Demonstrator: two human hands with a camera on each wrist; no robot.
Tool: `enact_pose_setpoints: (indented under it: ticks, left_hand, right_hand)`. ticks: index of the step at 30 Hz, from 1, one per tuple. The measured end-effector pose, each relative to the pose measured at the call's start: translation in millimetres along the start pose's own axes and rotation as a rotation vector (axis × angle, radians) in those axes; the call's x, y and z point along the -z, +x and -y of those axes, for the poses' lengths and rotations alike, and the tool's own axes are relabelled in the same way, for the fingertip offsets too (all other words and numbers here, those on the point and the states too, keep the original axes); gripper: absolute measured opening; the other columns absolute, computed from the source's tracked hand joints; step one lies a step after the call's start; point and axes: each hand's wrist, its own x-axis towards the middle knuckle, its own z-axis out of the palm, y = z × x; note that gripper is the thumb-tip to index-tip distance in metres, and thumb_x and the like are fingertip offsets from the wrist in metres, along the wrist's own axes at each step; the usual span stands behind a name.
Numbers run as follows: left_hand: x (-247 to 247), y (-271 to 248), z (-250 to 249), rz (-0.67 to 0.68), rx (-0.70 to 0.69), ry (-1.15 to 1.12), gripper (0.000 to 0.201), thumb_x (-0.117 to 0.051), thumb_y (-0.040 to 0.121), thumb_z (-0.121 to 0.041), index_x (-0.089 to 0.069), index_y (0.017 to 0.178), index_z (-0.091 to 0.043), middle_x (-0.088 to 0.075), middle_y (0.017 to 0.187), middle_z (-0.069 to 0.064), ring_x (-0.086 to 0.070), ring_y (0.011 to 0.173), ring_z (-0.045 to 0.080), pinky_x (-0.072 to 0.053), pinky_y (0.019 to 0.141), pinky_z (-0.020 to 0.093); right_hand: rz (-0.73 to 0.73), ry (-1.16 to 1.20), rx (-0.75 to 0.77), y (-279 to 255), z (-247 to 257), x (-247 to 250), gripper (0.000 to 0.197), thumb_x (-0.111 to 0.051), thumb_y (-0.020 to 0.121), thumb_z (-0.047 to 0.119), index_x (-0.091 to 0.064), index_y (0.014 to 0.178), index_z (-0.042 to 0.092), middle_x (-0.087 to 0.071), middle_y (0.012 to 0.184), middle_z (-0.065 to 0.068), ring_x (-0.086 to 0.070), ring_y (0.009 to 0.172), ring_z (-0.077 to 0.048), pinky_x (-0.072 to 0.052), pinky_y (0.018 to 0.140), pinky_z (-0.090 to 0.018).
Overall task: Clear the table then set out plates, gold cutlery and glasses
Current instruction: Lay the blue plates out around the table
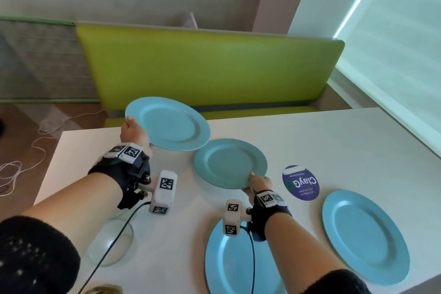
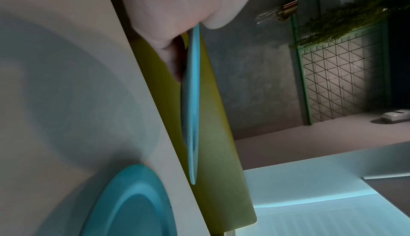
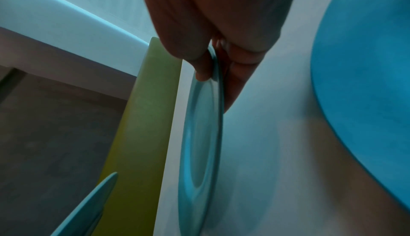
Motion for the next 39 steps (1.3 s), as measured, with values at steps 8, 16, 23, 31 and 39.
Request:
enact_pose_setpoints:
  ticks: [8, 16, 23, 31, 39]
  left_hand:
    - [4, -1, 3, 0.034, 0.049, -0.002, 0.047, -0.029, 0.1, -0.04, -0.045, 0.136, -0.016, -0.051, 0.137, 0.01, -0.055, 0.119, 0.033, -0.052, 0.084, 0.047]
    - [5, 0, 4, 0.056, 0.074, -0.005, 0.045, -0.03, 0.1, -0.04, -0.046, 0.135, -0.017, -0.054, 0.134, 0.009, -0.057, 0.117, 0.032, -0.05, 0.079, 0.04]
    - [3, -3, 5, 0.075, 0.098, -0.021, 0.044, -0.03, 0.1, -0.04, -0.046, 0.135, -0.018, -0.055, 0.132, 0.009, -0.057, 0.116, 0.031, -0.05, 0.08, 0.038]
    - [-9, -12, 9, 0.12, 0.11, -0.016, 0.046, -0.029, 0.1, -0.041, -0.044, 0.137, -0.019, -0.054, 0.133, 0.01, -0.056, 0.118, 0.032, -0.049, 0.08, 0.04]
    - [-37, -26, 17, 0.2, 0.122, 0.024, 0.047, -0.029, 0.1, -0.041, -0.045, 0.136, -0.017, -0.055, 0.132, 0.012, -0.056, 0.117, 0.034, -0.047, 0.076, 0.039]
  right_hand:
    - [0.122, -0.034, -0.12, -5, 12, -20, 0.044, -0.065, 0.085, 0.003, -0.049, 0.125, -0.004, -0.053, 0.125, -0.024, -0.054, 0.115, -0.041, -0.054, 0.079, -0.046]
    - [0.155, -0.09, -0.105, 2, 13, -29, 0.047, -0.069, 0.082, 0.003, -0.05, 0.125, -0.002, -0.049, 0.111, -0.019, -0.053, 0.104, -0.035, -0.053, 0.076, -0.038]
    - [0.18, -0.133, -0.087, 5, 14, -30, 0.042, -0.066, 0.082, 0.0, -0.052, 0.122, -0.002, -0.052, 0.105, -0.017, -0.059, 0.103, -0.037, -0.053, 0.079, -0.038]
    - [0.184, -0.223, -0.095, 3, 25, -22, 0.039, -0.058, 0.088, -0.002, -0.048, 0.126, -0.009, -0.047, 0.104, -0.017, -0.055, 0.1, -0.037, -0.052, 0.089, -0.04]
    - [0.202, -0.135, -0.029, 5, 58, -5, 0.029, -0.052, 0.096, 0.027, -0.052, 0.096, -0.002, -0.051, 0.077, -0.014, -0.055, 0.064, -0.025, -0.055, 0.066, -0.042]
